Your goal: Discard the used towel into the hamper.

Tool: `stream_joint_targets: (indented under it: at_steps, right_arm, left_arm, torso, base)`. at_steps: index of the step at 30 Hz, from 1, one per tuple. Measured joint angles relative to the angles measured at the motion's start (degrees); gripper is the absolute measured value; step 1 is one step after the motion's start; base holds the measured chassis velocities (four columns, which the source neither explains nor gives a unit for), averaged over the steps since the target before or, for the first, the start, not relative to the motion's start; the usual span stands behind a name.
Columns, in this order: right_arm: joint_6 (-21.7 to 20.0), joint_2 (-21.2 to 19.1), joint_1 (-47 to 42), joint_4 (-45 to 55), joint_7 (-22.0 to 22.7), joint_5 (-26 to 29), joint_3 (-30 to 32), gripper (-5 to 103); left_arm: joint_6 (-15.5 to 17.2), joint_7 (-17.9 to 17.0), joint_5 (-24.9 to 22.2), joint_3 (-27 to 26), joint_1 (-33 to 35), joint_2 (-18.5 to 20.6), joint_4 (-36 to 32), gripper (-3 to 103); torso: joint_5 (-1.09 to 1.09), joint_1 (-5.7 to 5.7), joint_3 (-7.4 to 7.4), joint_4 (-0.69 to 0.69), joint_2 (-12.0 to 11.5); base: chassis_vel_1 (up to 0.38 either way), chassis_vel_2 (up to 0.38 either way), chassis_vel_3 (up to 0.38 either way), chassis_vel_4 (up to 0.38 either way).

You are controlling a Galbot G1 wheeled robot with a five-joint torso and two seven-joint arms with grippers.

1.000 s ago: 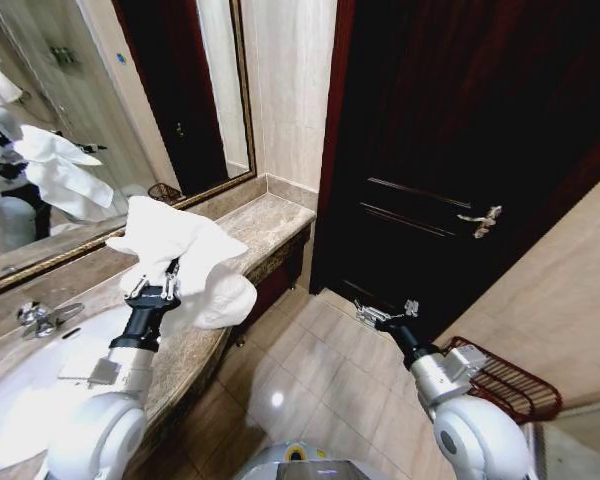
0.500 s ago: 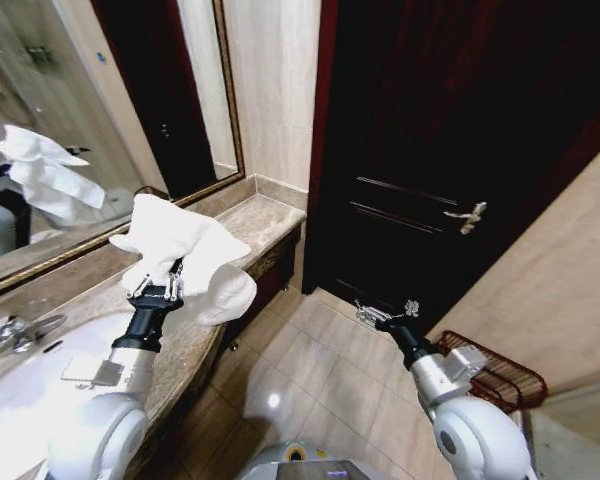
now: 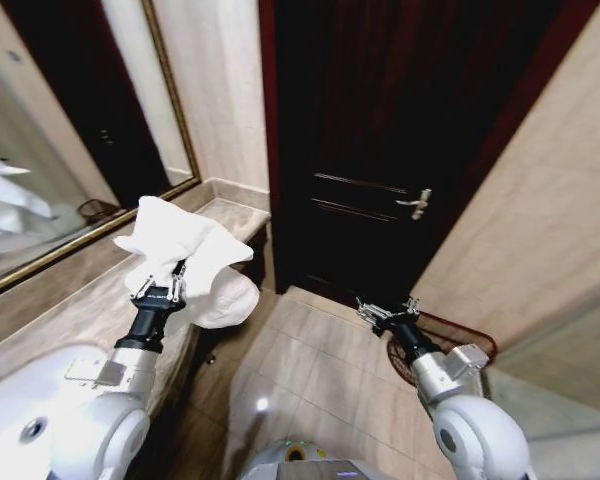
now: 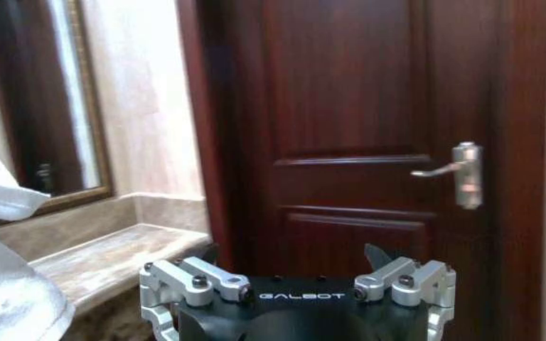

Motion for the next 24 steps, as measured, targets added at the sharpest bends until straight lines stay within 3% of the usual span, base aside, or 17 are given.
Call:
stream_joint_targets:
  at_steps: [10, 19, 24]
  right_arm:
    - [0.17, 0.73, 0.26, 0.0, 1.29, -0.92, 1.16, 100]
    - [0.82, 0.69, -0.7, -0.77, 1.5, -1.05, 8.75, 100]
    - [1.54, 2.46, -5.34, -0.94, -0.76, 0.53, 13.07, 100]
  left_arm:
    - [-0.26, 0.36, -0.51, -0.09, 0.17, 0.16, 0.15, 14]
    - [-0.67, 1.37, -1.34, -0.37, 0.76, -0.32, 0.15, 14]
    - [-0.92, 2.51, -3.16, -0.19, 0.75, -0.45, 0.34, 14]
  torso:
    - [0.0, 0.0, 0.0, 0.02, 0.0]
    - [-0.01, 0.0, 0.0, 0.02, 0.0]
    - [-0.02, 0.0, 0.0, 0.02, 0.01]
  base:
    - [-0.133, -0.124, -0.121, -0.122]
    - [-0.124, -0.123, -0.134, -0.124]
    - [-0.116, -0.128, -0.121, -0.097]
